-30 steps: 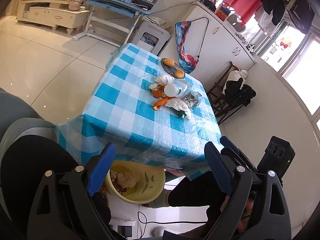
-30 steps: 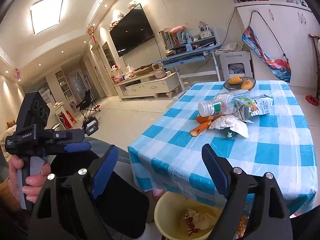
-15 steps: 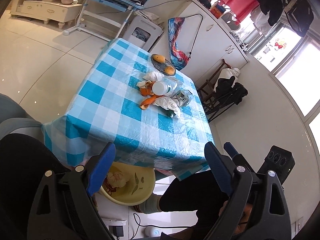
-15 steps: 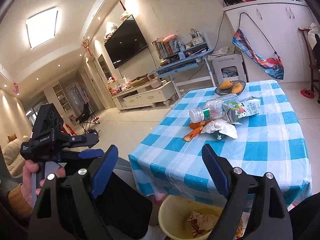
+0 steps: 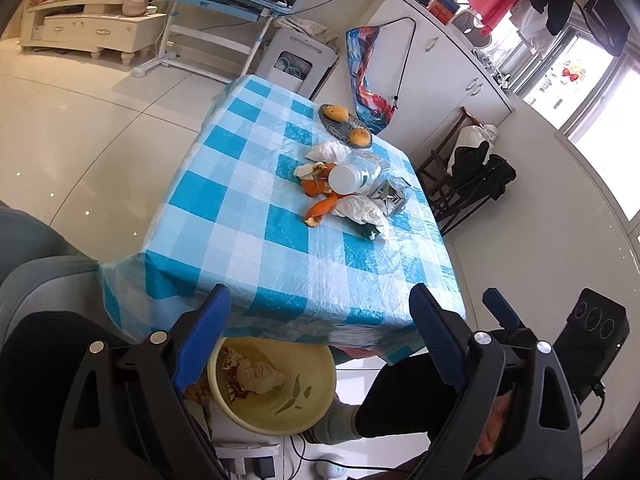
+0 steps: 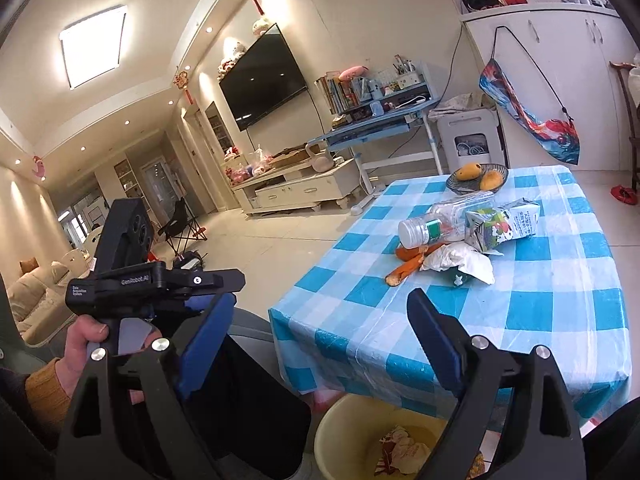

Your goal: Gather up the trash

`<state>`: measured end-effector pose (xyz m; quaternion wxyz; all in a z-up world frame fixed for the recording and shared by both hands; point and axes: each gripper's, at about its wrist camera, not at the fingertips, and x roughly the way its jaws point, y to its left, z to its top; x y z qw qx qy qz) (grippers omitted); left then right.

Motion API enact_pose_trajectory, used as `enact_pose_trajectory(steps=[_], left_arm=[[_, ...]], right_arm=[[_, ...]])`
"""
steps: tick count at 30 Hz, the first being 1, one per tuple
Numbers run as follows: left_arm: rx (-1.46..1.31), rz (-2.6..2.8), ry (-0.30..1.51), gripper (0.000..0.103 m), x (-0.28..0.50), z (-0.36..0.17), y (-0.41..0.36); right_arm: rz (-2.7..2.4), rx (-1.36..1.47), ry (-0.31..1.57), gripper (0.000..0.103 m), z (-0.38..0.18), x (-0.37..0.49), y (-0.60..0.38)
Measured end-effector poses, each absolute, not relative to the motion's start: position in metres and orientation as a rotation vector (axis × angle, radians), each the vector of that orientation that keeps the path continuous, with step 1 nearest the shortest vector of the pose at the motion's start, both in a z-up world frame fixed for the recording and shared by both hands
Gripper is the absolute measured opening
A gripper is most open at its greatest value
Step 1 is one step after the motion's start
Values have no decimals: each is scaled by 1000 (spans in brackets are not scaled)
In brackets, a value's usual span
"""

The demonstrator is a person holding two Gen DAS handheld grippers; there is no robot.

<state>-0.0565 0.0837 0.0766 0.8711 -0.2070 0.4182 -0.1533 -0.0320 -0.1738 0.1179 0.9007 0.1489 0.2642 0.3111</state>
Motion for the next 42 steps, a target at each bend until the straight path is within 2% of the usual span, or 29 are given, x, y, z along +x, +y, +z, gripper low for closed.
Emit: enact_pose_trajectory(steps=[9,13,18,21,24,26,42], left_arm=[[-394,-310,934,87,-2,55,67],[-262,-224,933,87,33,56,50],[-23,-214,972,87,87,35,7],[65,-248,978,82,110,22,-21],[83,-253,1016,72,127,7,-34],[98,-256,1033,68,131,-2,-40],[64,-248,980,68,116,-4,-37]], right_arm=[[637,323,658,87,86,-7,-165],[594,214,680,87,80,8,-159],[518,268,749,87,63,35,-174],[496,263,753,87,64,51,-183],[479,246,753,86,67,65,-190],[468,242,751,85,67,73,-194],[449,279,676,85,69,60,-196]])
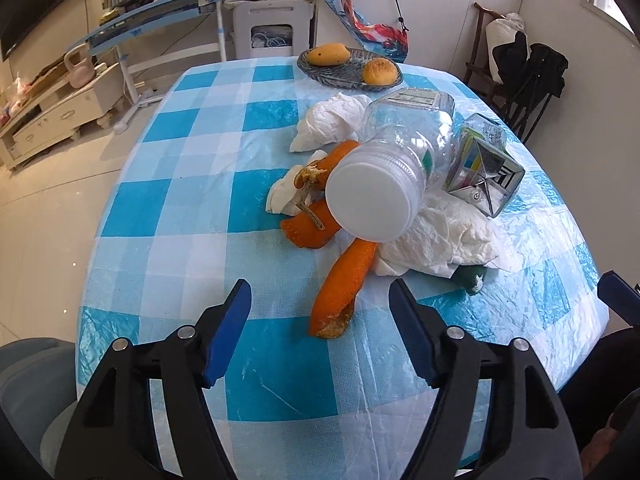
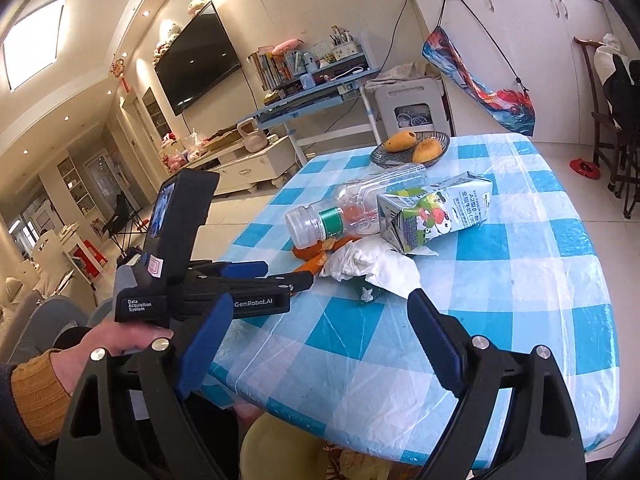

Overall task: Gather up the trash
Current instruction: 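Grasp the orange peel on the table with the left tool, then carry the peel toward the basin with the left tool while the right tool grasps white tissue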

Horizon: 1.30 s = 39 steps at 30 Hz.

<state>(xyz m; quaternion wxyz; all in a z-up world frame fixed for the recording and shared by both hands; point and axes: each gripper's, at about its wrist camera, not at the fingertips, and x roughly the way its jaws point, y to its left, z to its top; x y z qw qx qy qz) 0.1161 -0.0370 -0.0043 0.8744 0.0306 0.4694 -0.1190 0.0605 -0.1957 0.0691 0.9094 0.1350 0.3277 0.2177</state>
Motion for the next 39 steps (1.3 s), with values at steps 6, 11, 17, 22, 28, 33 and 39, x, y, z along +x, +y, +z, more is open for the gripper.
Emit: enact_pose_trajectory(steps=[6,11,17,22,28,33,39], left_arm=[[88,-227,968,68,117,-10,-42],[98,-220,950,68,120,-11,-43],[113,-251,946,17,121,-7,-43],[95,-258,969,14,113,2,-34],[23,-210,956,14,99,29,-6],[-173,-176,957,14,83,37,36],[-235,-183,951,14,85,37,46]], right_arm=[[454,268,687,85,65,60,-194],[456,269,694,85,62,61,-193],[463,258,698,85,61,61,-190],[474,219,703,85,63,64,-182],[497,148,732,85,64,76,-169],[526,12,763,85,60,103,-144],[493,-269,786,78,43,134,-110]])
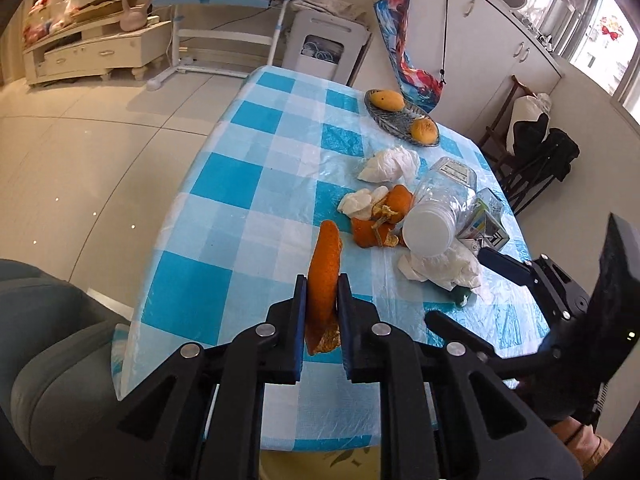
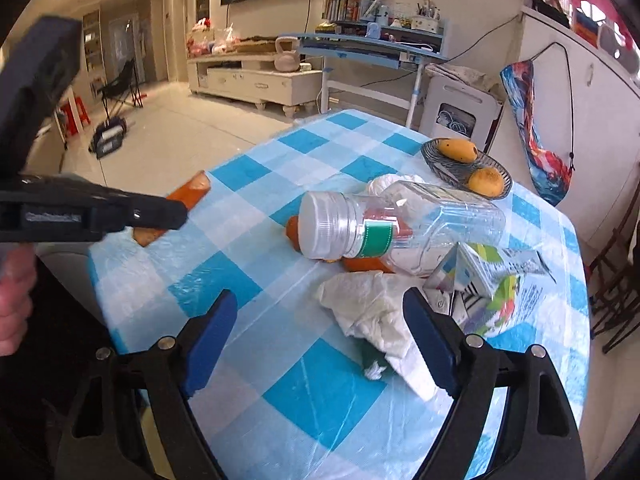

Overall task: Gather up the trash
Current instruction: 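Carry the peel toward the basin with the left tool while the right tool grasps white tissue, then open both tools over the yellow basin to drop peel and tissue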

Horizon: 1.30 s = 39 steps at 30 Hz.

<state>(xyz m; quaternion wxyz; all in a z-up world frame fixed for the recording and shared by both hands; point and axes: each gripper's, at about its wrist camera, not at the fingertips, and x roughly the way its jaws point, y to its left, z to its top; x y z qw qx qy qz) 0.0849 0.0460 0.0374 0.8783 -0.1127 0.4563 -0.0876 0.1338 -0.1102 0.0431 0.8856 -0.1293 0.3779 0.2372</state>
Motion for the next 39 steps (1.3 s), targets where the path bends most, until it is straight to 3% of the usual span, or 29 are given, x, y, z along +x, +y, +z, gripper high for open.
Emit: enact_pose_trajectory(steps=[3,7,10,17,26,39], left_arm=[[-209,-188,941,14,84,39,40],[-214,-196,941,14,85,39,39],[-227,-195,942,14,85,39,41],[-229,-192,941,15,86,39,42],[-223,-237,917,15,75,47,39],[-189,-301,978,15,11,31,24]], right_arm=[[461,-353,816,65,30,149,-107],[430,-375,810,24,27,153,-114],[438,-332,796,16,34,152,-122],[524,-178,769,15,56,133,-137],[654,232,720,15,75,89,-177],[778,278,986,22,24,22,-137]])
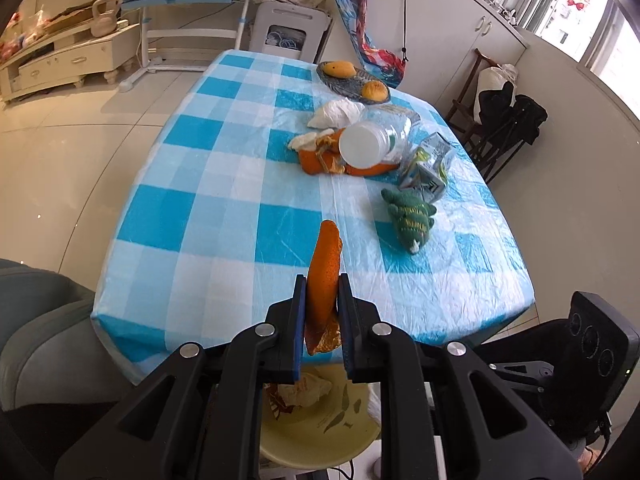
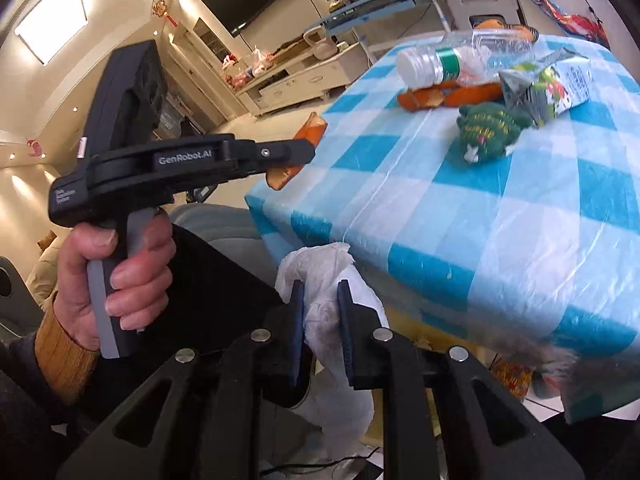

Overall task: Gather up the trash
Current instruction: 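Open both tools over the yellow basin to drop peel and tissue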

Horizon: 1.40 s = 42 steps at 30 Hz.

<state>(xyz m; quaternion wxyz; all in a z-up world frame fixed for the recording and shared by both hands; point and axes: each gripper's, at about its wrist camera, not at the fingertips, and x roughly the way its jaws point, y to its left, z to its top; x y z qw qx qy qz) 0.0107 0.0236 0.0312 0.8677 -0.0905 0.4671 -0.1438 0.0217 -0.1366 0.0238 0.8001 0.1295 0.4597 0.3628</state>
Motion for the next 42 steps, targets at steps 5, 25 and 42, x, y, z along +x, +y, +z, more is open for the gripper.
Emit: enact_pose_trajectory(steps=[5,25,42], left_arm=[[-177,-300,1017,15,-16,20,18],[139,-227,905,69,-75,21,-24],[41,-56,719,91,-70,50,5]], right_arm=[[747,210,1014,52,23,15,-128],[284,150,579,96,90,-34,-189],[255,1,630,96,72,-32,-162]])
